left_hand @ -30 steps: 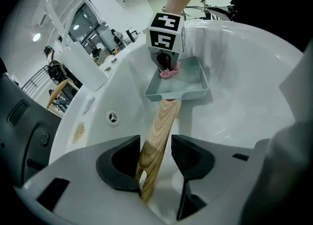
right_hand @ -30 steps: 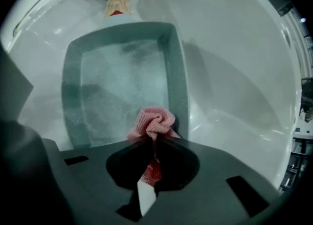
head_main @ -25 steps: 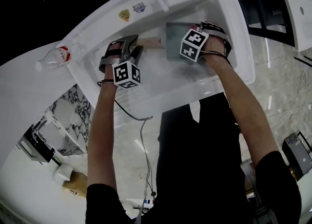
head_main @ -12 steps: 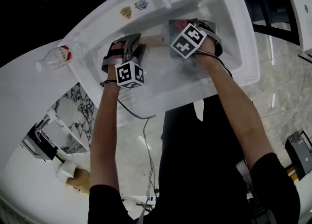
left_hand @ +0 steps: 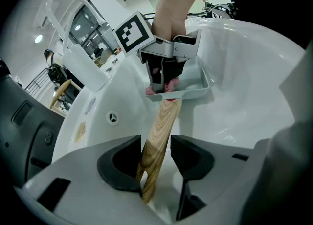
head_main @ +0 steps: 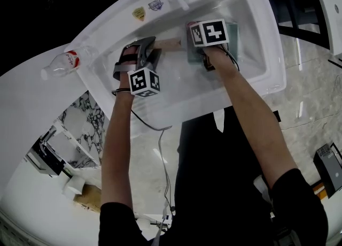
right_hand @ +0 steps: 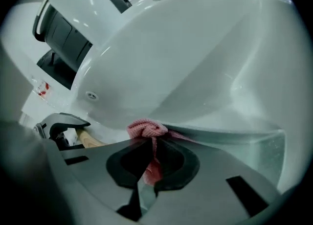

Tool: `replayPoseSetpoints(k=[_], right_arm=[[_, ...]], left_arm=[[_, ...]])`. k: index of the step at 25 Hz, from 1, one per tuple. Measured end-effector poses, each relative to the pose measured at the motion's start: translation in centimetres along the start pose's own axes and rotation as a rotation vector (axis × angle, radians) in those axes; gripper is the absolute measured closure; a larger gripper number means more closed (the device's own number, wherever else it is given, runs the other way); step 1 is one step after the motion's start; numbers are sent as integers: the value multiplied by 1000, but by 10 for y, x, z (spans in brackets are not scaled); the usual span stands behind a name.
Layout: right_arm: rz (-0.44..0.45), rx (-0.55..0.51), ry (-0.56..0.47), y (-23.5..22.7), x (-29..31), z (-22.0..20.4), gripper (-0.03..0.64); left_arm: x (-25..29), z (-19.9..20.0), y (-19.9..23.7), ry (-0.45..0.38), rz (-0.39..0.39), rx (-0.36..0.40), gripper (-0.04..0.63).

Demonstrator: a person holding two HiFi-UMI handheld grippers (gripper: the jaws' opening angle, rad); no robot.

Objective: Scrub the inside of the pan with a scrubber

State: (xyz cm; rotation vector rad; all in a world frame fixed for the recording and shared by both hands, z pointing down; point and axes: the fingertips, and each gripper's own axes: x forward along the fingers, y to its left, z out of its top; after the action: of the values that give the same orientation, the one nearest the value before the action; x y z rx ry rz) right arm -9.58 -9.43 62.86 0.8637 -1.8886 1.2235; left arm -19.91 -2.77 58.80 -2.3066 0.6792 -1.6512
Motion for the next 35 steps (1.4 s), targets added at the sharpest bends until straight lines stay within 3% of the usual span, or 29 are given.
replayPoseSetpoints(k=[3,6,11,17,23,27,31,35], right_arm=[[45,-62,35,5,-1,-5,578],[115,-155,136,14,-1,-23,578],[222,-226,301,28,-5,-58,578],[275,-288,442,38,-10,-89,578],[322,-446,531,43,-15,-109,580],[315,-526,608,25,-24,-118,580],[239,-597,695,-9,-38,-126,580],[156,-786,790,-40,-52,-135,580]], left_arm=[[0,0,0,6,2,-1,405],[1,-1,0,23,11,-4,405],[1,-2,-1,30,20,-13,406],[1,-2,-1,35,21,-16,405],[1,-2,0,44,25,-16,405],[2,-3,-1,52,27,-17,406],[2,-5,-1,59,32,-19,405],[2,-5,-1,60,29,-19,405]])
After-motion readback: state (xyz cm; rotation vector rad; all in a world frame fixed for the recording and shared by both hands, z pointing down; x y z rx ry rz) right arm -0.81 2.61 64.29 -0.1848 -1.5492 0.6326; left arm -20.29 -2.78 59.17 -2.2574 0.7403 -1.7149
